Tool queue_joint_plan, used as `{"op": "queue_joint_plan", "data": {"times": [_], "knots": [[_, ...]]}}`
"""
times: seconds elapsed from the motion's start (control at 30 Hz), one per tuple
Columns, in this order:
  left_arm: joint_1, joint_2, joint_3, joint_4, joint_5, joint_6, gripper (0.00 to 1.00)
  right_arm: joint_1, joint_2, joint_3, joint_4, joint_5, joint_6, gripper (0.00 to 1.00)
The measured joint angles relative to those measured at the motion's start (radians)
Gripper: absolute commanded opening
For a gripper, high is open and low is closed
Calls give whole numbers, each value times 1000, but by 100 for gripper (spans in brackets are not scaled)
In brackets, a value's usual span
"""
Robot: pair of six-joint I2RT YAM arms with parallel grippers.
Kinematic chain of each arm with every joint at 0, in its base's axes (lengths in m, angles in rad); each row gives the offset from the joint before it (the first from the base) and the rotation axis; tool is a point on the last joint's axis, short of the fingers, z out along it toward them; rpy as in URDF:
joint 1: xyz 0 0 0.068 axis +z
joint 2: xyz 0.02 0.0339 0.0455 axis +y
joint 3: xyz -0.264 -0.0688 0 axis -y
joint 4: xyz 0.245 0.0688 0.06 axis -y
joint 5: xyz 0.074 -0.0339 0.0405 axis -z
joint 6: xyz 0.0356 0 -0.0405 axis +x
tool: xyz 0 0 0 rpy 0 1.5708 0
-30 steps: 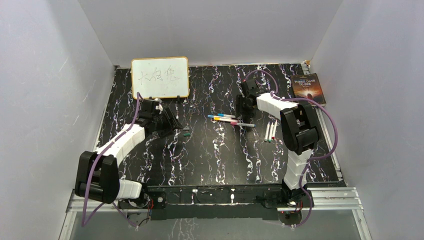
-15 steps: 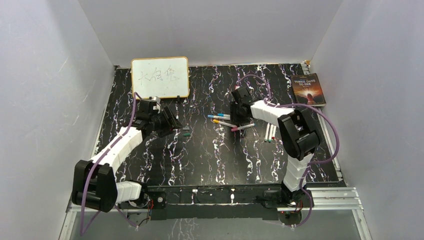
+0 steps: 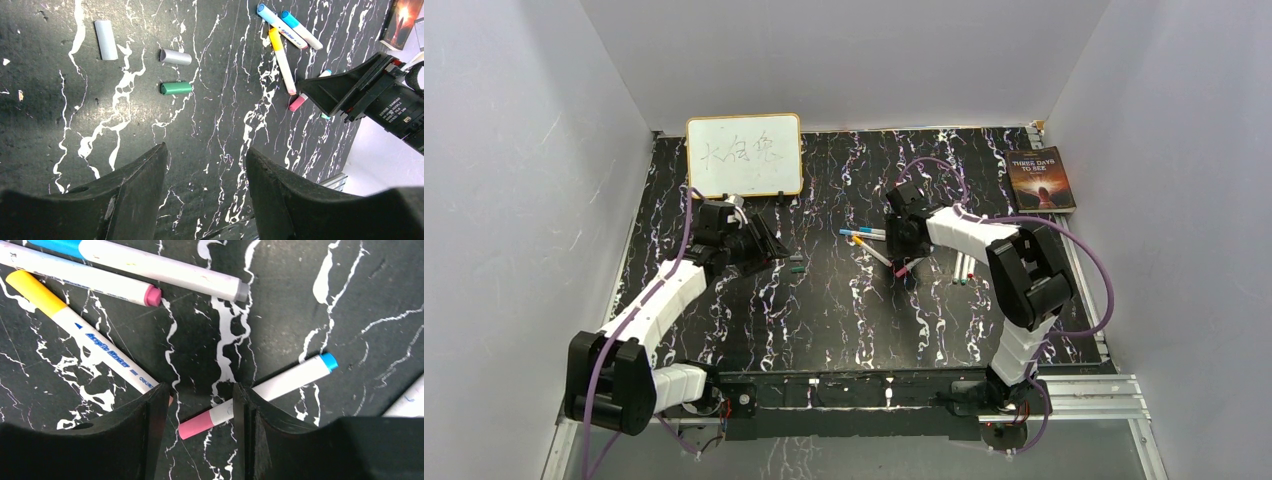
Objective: Open the pen caps
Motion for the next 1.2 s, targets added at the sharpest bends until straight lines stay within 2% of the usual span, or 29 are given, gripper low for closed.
{"op": "queue_joint_plan", "data": {"times": [0.5,0.87,1.03,1.2], "knots": [[0,-59,-3,-33,29,-4,57,-96,-53,40,-79,55,-26,49],[0,-105,-3,-79,31,-6,57,-129,-37,37,-71,58,-34,42],[0,-122,-3,-95,31,-7,57,-129,-27,19,-63,57,-35,34],[0,-139,-3,-106,31,-7,57,-129,-24,-1,-56,63,-39,33]]}}
